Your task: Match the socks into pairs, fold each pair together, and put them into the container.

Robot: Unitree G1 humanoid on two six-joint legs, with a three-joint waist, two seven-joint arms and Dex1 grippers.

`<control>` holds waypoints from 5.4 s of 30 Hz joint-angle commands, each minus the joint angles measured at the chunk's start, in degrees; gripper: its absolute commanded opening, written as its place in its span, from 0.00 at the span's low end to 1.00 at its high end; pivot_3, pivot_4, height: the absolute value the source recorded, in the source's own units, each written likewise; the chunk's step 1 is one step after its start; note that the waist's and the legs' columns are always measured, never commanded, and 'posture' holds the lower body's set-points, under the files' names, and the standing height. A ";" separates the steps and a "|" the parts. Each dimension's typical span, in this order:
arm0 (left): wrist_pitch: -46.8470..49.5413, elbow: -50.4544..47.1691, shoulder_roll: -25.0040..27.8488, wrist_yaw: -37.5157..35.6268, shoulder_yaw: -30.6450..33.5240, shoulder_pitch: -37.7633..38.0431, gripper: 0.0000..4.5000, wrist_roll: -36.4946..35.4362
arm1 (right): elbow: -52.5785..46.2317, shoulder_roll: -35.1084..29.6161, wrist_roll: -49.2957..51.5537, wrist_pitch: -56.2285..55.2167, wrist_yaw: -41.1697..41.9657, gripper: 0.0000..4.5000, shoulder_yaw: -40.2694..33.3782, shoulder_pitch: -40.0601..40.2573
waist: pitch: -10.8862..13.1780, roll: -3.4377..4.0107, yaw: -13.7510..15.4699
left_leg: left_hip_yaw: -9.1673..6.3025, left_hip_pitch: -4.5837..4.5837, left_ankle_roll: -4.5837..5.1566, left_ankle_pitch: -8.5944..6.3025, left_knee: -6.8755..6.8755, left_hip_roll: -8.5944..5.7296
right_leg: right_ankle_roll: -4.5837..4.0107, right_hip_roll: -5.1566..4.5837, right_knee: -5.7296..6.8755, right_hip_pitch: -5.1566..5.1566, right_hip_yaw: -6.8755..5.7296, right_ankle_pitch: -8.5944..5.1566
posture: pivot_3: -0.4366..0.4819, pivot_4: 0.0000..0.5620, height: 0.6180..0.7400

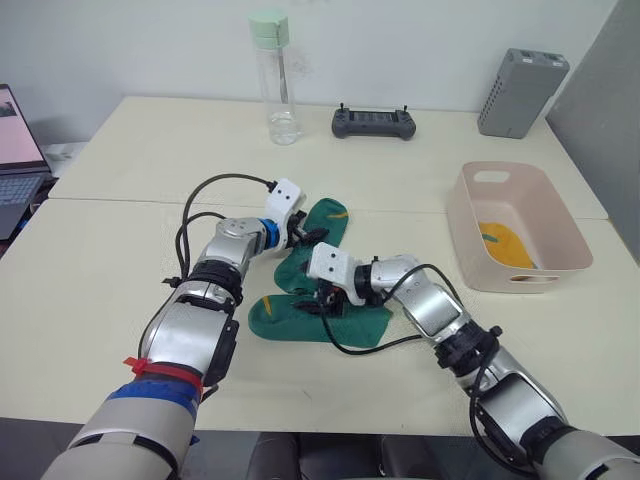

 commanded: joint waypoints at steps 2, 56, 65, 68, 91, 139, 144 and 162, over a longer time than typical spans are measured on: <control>-1.35 1.25 0.33 -0.97 2.16 -1.55 0.67 1.20 | 2.75 1.63 -0.67 -1.90 -2.20 0.65 -1.75 -3.03 | 0.00 0.00 0.09 | -0.01 0.00 0.00 0.00 0.01 0.00 | 0.00 -0.01 0.00 0.02 -0.02 0.00 | 0.48 0.27 1.00; 40.36 -73.44 19.08 4.59 16.64 38.40 0.86 -20.76 | -39.25 -11.51 34.76 44.37 -15.11 0.89 -29.88 17.83 | 0.00 0.00 1.43 | -0.92 0.74 -0.12 0.11 0.22 -0.04 | -0.31 -0.12 -0.04 1.13 -0.81 -0.07 | 0.48 0.27 1.00; 21.54 -50.34 16.70 -0.40 2.41 23.87 0.86 -6.57 | -42.84 -6.53 35.46 53.78 -24.78 0.89 -28.22 19.25 | 0.00 0.00 1.45 | -0.88 0.56 -0.11 0.11 0.00 -0.06 | -0.33 -0.11 -0.07 0.95 -0.86 -0.09 | 0.48 0.27 1.00; 16.26 -42.83 15.76 -1.28 0.43 21.15 0.86 -3.35 | -43.96 -6.55 35.97 54.98 -25.76 0.89 -27.73 20.22 | 0.00 0.01 1.20 | -0.88 0.55 -0.09 0.10 -0.10 -0.02 | -0.42 -0.06 -0.04 0.88 -0.86 -0.13 | 0.48 0.27 1.00; 25.61 -49.09 15.56 -5.92 8.85 25.23 0.01 -9.09 | -41.39 -6.79 39.96 54.54 -24.88 0.00 -31.95 17.35 | 0.01 0.01 0.60 | -1.03 0.29 -0.08 0.10 -0.05 -0.01 | -0.43 -0.03 0.01 0.72 -0.98 -0.15 | 0.48 0.27 1.00; 50.52 -102.31 9.59 17.49 23.36 64.55 0.01 -33.08 | -33.15 -19.30 48.19 52.78 -17.85 0.00 -28.45 19.43 | 0.00 0.01 0.02 | -1.07 0.60 -0.10 0.09 -0.04 -0.04 | -0.27 -0.03 -0.09 0.96 -0.84 -0.43 | 0.48 0.27 1.00; 49.67 -102.79 10.31 17.27 24.21 65.98 0.01 -33.55 | -33.20 -19.91 47.77 51.85 -17.23 0.00 -27.55 19.16 | 0.00 0.01 0.02 | -1.07 0.60 -0.10 0.09 -0.05 -0.03 | -0.31 -0.03 -0.09 0.96 -0.84 -0.45 | 0.48 0.27 1.00; 48.90 -101.18 11.46 16.31 23.05 64.91 0.00 -33.76 | -35.37 -20.10 48.09 49.52 -17.26 0.59 -28.77 21.42 | 0.00 0.02 0.02 | -1.07 0.60 -0.10 0.09 -0.06 -0.03 | -0.33 -0.03 -0.09 0.95 -0.86 -0.47 | 0.48 0.27 1.00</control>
